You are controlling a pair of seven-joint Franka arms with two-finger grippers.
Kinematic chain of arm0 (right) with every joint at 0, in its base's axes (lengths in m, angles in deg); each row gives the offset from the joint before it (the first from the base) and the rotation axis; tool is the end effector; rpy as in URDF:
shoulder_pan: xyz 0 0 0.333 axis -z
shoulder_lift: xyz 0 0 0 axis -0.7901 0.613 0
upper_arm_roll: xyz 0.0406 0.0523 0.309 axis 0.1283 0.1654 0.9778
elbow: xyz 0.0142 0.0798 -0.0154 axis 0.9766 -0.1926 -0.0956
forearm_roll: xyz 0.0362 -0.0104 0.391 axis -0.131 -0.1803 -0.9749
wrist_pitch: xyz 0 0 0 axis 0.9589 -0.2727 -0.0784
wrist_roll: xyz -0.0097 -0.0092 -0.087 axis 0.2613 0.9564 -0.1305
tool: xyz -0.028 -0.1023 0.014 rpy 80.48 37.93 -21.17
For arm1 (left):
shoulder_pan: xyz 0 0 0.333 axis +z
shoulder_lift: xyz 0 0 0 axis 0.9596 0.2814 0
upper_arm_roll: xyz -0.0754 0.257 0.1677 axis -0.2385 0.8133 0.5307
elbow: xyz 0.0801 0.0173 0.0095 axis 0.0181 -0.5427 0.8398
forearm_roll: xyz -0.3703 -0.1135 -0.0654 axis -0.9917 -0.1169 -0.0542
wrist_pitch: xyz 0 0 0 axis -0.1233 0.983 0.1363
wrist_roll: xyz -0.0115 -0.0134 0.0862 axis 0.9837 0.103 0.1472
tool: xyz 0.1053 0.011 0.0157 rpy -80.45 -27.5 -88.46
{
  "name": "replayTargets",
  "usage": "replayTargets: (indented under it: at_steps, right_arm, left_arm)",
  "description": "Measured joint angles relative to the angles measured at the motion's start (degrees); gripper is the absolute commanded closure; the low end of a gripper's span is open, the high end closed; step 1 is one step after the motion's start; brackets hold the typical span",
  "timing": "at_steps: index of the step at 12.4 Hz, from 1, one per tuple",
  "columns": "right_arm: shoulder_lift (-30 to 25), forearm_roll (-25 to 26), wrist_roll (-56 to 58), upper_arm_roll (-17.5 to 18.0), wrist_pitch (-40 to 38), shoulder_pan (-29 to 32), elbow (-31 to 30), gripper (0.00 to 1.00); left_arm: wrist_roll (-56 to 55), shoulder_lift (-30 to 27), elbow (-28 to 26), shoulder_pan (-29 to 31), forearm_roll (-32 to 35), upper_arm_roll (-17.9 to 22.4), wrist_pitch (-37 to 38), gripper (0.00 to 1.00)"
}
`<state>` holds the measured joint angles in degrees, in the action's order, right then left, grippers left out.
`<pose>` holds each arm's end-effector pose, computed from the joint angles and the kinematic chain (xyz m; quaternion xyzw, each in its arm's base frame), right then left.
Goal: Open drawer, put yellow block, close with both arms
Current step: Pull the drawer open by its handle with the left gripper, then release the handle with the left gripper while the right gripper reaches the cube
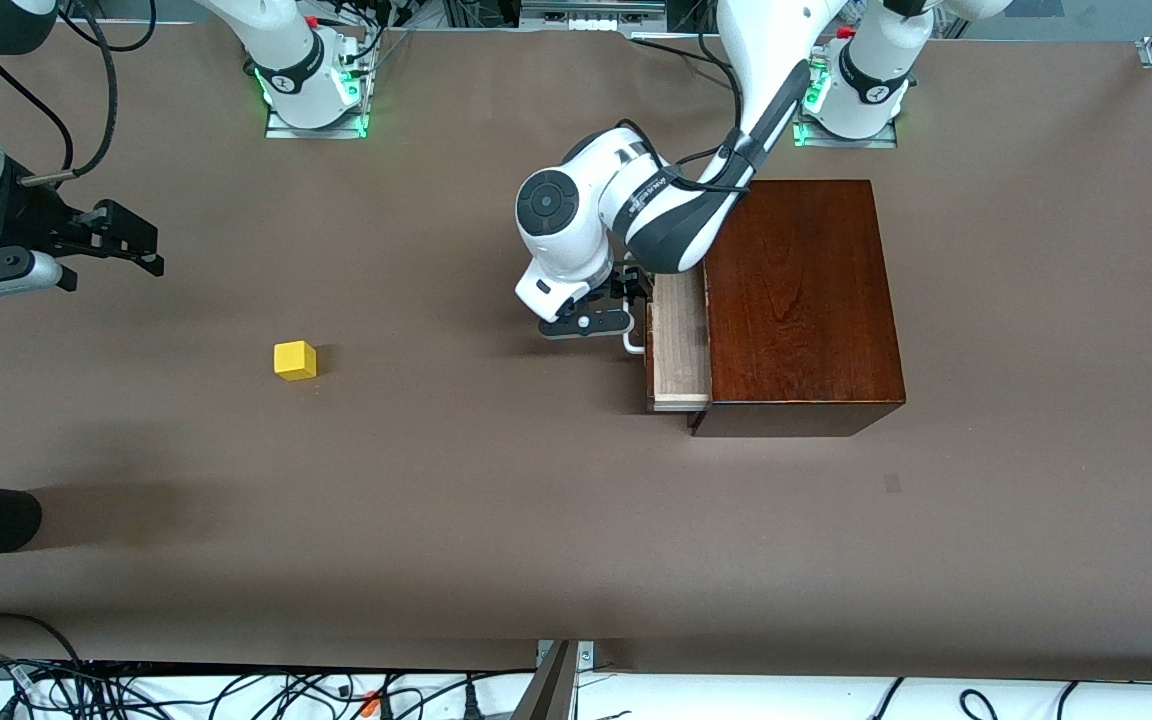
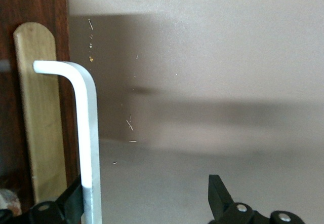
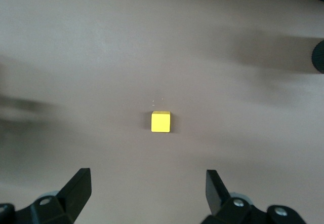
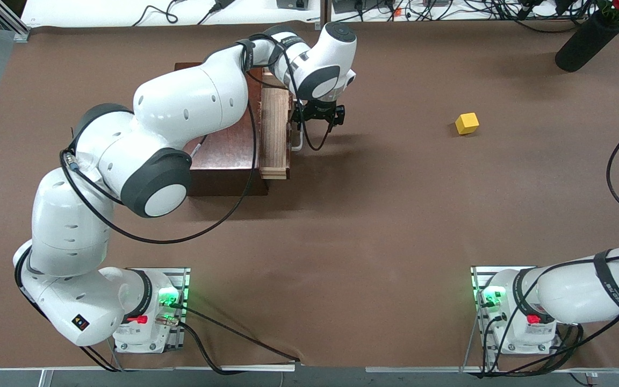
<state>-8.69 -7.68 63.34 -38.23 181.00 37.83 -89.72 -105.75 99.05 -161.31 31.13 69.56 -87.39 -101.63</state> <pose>0.5791 0.0415 0.5953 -0.9957 -0.0890 -0.0148 0.0189 0.4918 -0.5127 0.2822 -0.9945 -0.0259 0.0619 0.0809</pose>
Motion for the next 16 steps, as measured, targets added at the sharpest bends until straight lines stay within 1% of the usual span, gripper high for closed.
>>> replayTargets:
  at_steps: [4, 11, 14, 16]
  right_arm:
    - [0.00, 1.17, 0.00, -0.01, 0.77, 0.01, 0.00, 0.00]
    - [0.24, 1.52, -0.07, -0.01, 1.28, 0.05, 0.00, 0.00]
    - [1.80, 1.52, -0.10, -0.01, 2.18, 0.05, -0.04, 0.00]
    - [3.66, 1.52, -0.10, -0.03, 2.52, 0.12, -0.06, 0.00]
  left_arm:
    - [-0.73, 0.05, 0.00, -0.67, -0.01, -0.05, -1.90, 0.00]
    - [-1.93, 0.11, 0.01, -1.12, -0.02, -0.02, -3.20, 0.00]
    - [-2.10, -0.16, 0.31, -1.20, -0.08, -0.10, -2.98, 0.00]
    - [-2.27, -0.83, 0.64, -1.31, -0.93, -0.35, -0.80, 0.00]
